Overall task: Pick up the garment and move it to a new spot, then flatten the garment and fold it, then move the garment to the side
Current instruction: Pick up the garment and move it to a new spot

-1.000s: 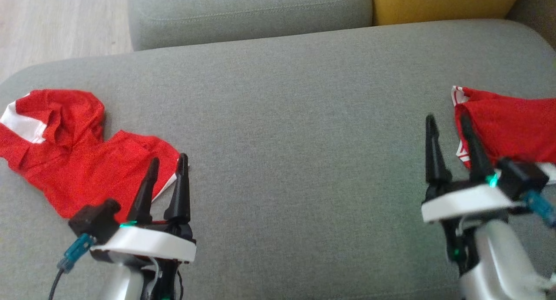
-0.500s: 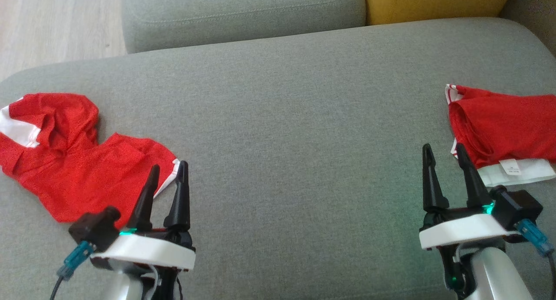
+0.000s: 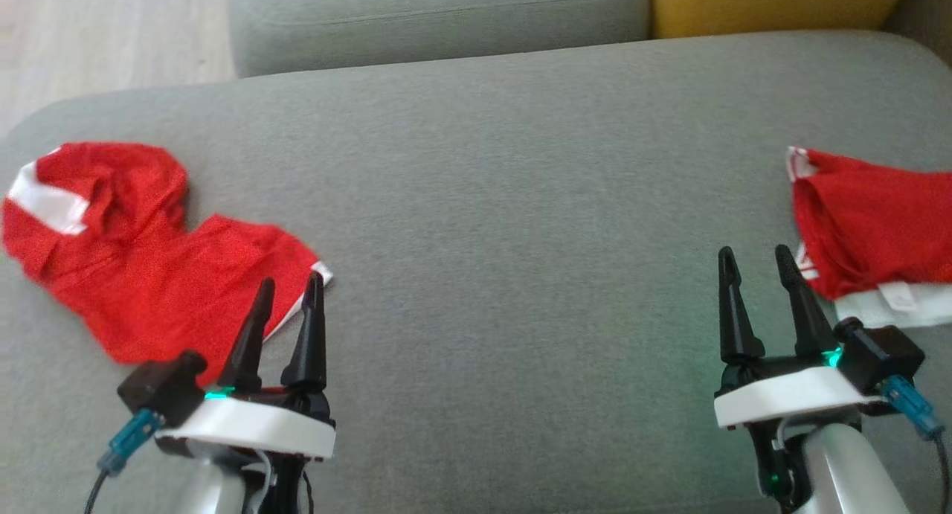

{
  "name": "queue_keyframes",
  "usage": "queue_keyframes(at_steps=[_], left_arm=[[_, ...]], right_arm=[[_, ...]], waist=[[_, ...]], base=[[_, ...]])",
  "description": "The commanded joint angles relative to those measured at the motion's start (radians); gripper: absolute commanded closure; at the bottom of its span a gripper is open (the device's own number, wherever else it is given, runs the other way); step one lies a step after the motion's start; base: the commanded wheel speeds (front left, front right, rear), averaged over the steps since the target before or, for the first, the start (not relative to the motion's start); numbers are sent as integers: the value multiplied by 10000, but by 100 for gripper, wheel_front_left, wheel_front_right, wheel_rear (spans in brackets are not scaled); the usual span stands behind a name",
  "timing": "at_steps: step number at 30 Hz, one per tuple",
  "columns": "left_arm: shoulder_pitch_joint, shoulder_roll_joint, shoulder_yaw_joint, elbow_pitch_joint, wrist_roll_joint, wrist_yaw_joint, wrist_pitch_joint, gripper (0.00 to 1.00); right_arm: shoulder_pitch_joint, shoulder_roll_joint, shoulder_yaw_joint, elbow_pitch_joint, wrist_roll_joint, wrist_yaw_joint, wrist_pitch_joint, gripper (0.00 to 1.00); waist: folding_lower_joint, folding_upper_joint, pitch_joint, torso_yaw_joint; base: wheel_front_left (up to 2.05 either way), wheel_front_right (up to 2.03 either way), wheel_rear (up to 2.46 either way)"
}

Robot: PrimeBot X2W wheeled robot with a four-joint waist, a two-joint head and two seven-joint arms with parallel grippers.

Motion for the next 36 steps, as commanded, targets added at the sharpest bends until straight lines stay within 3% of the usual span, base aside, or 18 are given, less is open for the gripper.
queue_keyframes(at_steps=[1, 14, 21, 29, 36], left_arm=[[-571, 49, 366, -325, 53, 1, -120, 0], [-388, 49, 1002, -360, 71, 98, -120, 0], [-161, 49, 1225, -398, 93, 99, -120, 0], [-61, 49, 1267, -407, 134, 84, -120, 0], [-4, 49, 1451, -410, 223, 47, -120, 0]], right_arm=[[-173, 2, 236, -372, 19, -9, -133, 0], [-142, 2, 1287, -211, 274, -9, -128, 0], [-163, 3, 1663, -74, 387, -9, -106, 0], [35, 3, 1643, -34, 467, -9, -113, 0], [41, 3, 1710, -31, 609, -9, -120, 0]], waist=[[0, 0, 25, 362], [0, 0, -238, 2683], [0, 0, -284, 3608], [0, 0, -394, 4270], [0, 0, -426, 4321]], base=[[0, 0, 0], [0, 0, 0], [0, 0, 0], [0, 0, 0], [0, 0, 0]])
